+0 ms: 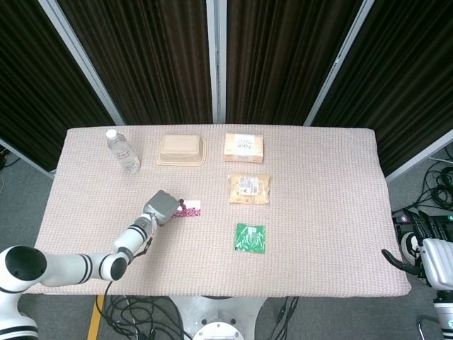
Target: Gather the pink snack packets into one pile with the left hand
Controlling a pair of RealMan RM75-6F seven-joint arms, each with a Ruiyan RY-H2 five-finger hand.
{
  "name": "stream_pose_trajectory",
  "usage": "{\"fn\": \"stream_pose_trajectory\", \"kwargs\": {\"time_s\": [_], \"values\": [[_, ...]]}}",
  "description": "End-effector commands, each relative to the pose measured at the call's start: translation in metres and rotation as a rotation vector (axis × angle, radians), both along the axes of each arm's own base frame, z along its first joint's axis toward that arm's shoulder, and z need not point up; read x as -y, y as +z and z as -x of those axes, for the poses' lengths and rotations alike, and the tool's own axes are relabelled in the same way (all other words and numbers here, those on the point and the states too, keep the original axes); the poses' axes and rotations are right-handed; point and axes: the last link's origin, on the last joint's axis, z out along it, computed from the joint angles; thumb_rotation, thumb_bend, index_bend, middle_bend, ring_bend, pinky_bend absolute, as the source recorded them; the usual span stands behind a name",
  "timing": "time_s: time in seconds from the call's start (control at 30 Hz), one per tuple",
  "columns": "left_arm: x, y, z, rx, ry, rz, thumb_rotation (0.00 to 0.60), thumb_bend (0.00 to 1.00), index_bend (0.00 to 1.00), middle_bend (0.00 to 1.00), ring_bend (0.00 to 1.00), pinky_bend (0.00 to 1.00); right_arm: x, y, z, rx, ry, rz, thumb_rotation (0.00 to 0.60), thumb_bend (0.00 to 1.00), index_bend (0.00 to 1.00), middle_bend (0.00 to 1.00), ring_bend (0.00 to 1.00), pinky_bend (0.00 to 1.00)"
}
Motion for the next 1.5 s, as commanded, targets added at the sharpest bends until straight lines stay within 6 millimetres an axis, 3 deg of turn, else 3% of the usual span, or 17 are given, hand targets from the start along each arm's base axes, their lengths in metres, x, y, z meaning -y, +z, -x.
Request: {"fn": "stream_pose_trajectory", "kwargs": {"time_s": [0.03, 1.13, 1.3, 1.5], "values": [[0.0, -0.002, 0.0, -0.012, 0.004, 0.009, 0.6, 0.54, 0.28, 0.81, 0.84, 0.86, 0.0, 0.0, 0.0, 0.001, -0.001, -0.001, 0.089, 0.09, 0.06, 0.11, 0.0, 0.08], [0.053, 0.005, -0.03, -0.125, 0.002, 0.106, 0.6, 0.54, 0.28, 0.81, 0.84, 0.86, -0.003, 0.002, 0.004, 0.006, -0.004, 0.009, 0.093, 0.09, 0.06, 0.11, 0.0, 0.08], [0.046, 0.01, -0.04, -0.045, -0.037, 0.02, 0.6, 0.53, 0.28, 0.81, 0.84, 0.86, -0.003, 0.002, 0.004, 0.008, -0.001, 0.01, 0.087, 0.09, 0.06, 0.11, 0.0, 0.08], [0.024, 0.009, -0.041, 0.095, -0.064, -0.121, 0.6, 0.43, 0.29, 0.81, 0.84, 0.86, -0.003, 0.002, 0.004, 0.007, 0.0, 0.011, 0.087, 0.09, 0.06, 0.11, 0.0, 0.08]]}}
